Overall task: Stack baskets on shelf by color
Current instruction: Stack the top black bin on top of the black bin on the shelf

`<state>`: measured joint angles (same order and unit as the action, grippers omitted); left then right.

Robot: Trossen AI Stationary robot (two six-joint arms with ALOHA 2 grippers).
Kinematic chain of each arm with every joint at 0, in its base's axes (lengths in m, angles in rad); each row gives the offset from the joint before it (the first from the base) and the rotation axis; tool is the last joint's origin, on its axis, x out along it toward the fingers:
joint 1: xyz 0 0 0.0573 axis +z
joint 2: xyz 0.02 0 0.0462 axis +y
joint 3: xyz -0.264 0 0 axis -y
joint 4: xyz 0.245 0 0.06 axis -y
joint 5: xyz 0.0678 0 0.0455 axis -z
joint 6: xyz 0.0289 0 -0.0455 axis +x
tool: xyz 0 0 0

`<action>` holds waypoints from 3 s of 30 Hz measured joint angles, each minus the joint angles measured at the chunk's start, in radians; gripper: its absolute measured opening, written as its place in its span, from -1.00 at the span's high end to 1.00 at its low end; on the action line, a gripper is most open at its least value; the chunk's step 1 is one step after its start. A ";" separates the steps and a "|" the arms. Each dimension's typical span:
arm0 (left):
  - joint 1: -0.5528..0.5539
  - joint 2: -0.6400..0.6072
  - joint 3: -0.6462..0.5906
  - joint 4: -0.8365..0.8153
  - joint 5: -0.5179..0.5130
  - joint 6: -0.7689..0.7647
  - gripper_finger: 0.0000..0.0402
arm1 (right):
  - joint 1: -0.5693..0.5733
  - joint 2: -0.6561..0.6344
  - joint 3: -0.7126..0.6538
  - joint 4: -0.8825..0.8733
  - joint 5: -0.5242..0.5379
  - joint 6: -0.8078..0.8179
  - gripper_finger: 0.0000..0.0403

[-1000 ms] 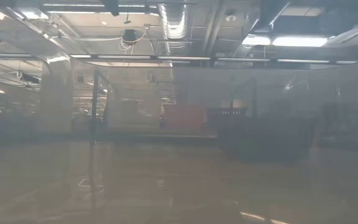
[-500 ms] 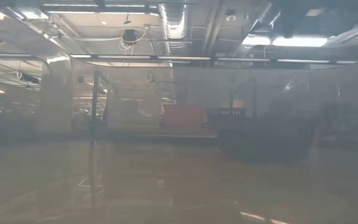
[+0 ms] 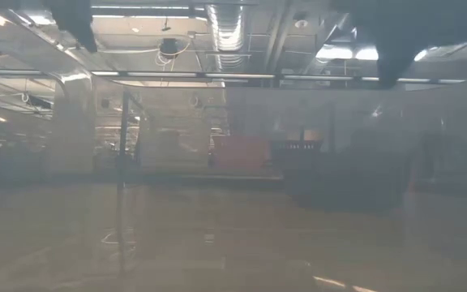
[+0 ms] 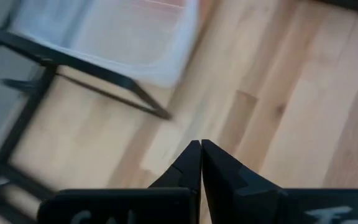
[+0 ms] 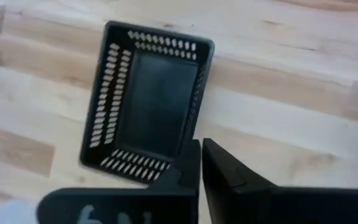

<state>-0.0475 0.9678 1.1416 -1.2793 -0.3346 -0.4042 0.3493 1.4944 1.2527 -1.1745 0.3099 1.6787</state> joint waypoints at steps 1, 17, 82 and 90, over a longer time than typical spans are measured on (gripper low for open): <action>0.000 -0.014 -0.034 0.029 0.016 0.005 1.00 | -0.006 0.000 -0.017 0.020 0.001 0.000 0.80; 0.000 -0.069 -0.264 0.322 0.090 0.043 1.00 | -0.067 -0.001 -0.231 0.314 -0.044 -0.011 0.35; 0.000 -0.072 -0.263 0.417 0.046 0.020 1.00 | -0.547 -0.002 0.262 0.127 0.197 -0.636 0.99; 0.000 -0.072 -0.263 0.417 0.041 0.016 1.00 | -0.674 0.001 0.165 0.166 0.189 -0.614 0.99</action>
<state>-0.0471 0.8957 0.8787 -0.8619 -0.2935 -0.3883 -0.3251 1.4952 1.4179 -1.0087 0.4991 1.0646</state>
